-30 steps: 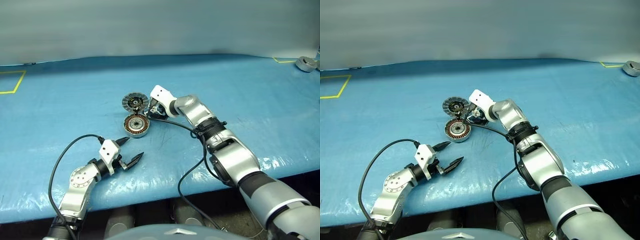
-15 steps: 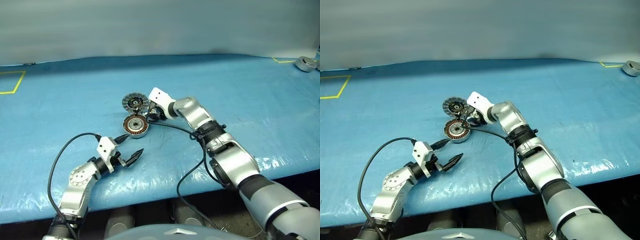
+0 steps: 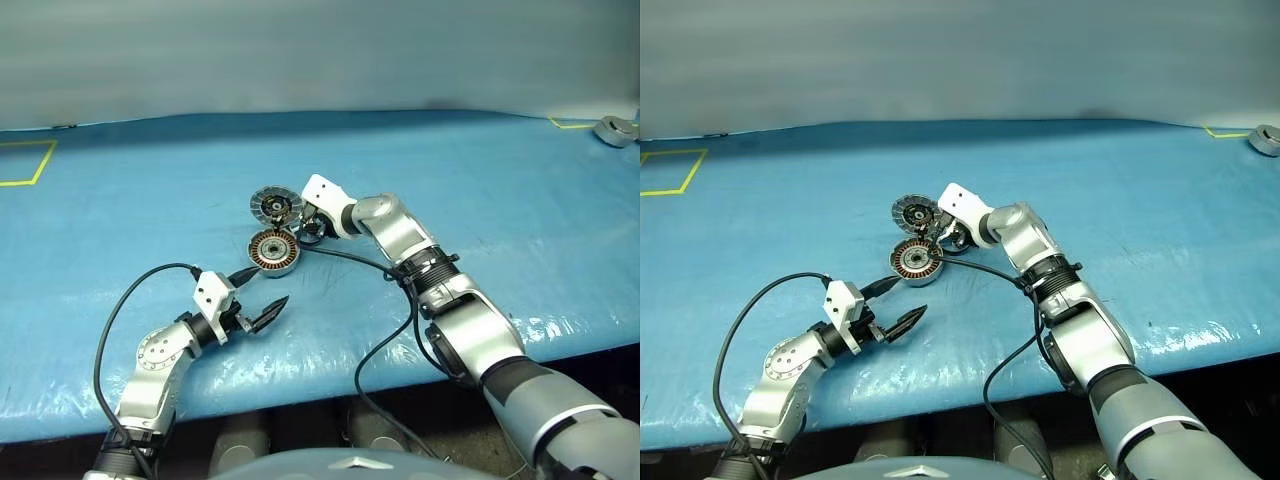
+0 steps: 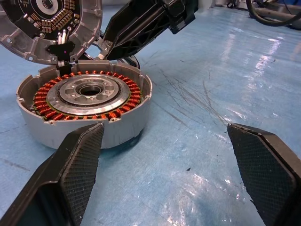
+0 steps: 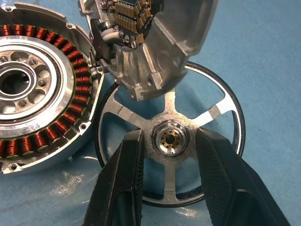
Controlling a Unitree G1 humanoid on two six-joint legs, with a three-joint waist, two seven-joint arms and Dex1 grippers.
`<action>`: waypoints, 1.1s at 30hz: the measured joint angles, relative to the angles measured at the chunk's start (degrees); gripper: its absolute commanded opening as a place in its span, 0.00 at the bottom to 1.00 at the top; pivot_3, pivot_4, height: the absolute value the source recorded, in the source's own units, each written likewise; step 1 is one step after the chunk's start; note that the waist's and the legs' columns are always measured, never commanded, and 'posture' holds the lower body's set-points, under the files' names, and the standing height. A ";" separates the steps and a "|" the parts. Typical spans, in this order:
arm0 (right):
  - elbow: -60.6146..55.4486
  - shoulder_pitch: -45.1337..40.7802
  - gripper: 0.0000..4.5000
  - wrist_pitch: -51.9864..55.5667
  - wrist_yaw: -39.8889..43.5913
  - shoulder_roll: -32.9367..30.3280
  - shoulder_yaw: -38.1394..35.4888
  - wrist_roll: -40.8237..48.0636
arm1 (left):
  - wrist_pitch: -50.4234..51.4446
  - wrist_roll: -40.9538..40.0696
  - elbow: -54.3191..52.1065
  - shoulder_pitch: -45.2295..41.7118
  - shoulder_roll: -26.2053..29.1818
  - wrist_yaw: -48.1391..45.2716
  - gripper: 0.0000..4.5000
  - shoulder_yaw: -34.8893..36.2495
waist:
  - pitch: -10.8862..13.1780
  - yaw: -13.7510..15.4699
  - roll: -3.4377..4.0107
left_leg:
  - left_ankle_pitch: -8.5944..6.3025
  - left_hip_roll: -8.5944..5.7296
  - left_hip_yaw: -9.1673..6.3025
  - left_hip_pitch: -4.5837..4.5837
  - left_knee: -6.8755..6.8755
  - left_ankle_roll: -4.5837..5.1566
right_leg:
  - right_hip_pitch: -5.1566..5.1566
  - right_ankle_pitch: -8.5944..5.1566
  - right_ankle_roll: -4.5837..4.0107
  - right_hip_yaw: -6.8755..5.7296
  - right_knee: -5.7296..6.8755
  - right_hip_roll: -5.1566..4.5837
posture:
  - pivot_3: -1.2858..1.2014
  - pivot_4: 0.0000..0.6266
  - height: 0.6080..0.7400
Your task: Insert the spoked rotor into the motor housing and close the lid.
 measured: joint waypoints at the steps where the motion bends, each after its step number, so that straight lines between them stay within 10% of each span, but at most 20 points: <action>1: -1.15 0.40 0.29 1.40 -1.06 -0.09 0.01 -0.39 | 0.00 0.00 -0.21 -0.03 0.02 0.00 1.00 0.00 | -0.01 0.11 0.01 | 0.00 0.00 0.00 0.00 0.01 0.00 | 0.01 0.00 0.00 0.00 0.00 -0.02 | 0.52 0.24 1.00; 23: -55.30 34.77 0.29 22.71 -8.55 -2.47 -6.24 6.49 | 0.58 1.13 -5.74 6.71 -4.22 7.68 1.00 0.04 | 0.03 0.74 -0.01 | 0.00 0.04 -0.07 -0.06 0.00 0.00 | -0.09 -0.36 0.01 0.01 -0.06 0.04 | 0.52 0.24 1.00; 33: -56.22 30.13 0.29 19.89 -11.01 4.03 -6.41 14.44 | 0.38 3.98 -8.79 7.89 -4.12 11.37 1.00 -0.48 | 0.04 0.45 -0.03 | 0.00 0.01 -0.01 -0.09 0.06 -0.01 | -0.12 -0.26 -0.11 0.06 -0.07 0.02 | 0.52 0.24 1.00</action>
